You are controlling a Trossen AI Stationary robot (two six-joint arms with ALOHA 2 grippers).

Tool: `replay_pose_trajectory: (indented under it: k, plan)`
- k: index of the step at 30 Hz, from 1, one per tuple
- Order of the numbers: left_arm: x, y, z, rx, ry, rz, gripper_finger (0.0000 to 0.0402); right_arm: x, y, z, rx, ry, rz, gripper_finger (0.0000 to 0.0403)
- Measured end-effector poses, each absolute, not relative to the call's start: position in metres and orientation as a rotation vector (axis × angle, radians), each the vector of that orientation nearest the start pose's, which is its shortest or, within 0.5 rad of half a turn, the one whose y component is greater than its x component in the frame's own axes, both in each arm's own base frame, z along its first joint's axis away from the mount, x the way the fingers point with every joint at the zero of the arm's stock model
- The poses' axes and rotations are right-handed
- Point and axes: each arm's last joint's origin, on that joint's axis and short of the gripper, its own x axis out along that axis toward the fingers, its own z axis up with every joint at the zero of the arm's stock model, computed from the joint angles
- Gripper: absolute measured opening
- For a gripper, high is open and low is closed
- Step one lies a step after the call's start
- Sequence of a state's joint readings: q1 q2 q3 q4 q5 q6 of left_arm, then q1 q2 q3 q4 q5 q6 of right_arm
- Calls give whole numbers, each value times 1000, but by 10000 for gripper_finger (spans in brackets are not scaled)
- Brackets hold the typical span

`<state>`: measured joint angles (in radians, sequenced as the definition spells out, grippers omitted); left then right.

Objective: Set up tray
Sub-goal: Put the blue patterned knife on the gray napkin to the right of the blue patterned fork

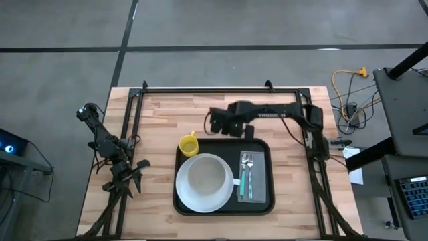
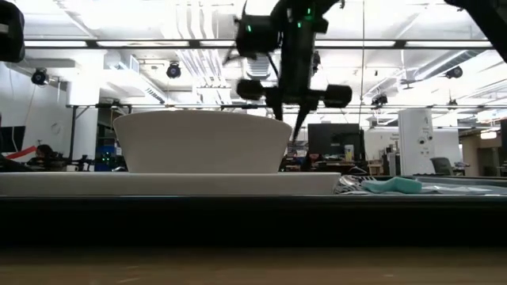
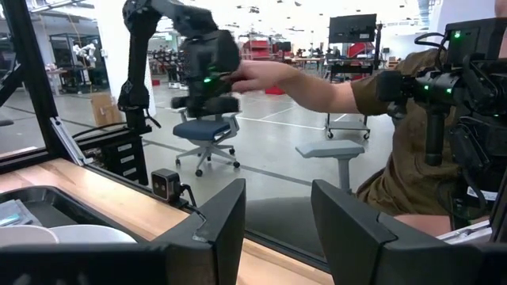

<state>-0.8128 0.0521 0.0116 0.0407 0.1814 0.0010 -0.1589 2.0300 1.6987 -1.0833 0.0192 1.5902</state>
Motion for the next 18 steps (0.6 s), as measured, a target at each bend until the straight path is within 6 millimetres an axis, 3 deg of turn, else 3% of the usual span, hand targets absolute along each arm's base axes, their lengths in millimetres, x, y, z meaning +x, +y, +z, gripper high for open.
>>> replay_pose_trajectory:
  k: [6, 18]
  plan:
    - [65, -76, 167, 1, -1, -994, 132, 384, -101, 212, 1410, 1008, -1293, 87]
    - [65, -76, 167, 1, 0, -995, 132, 370, -125, 193, 1350, 1060, -1335, 68]
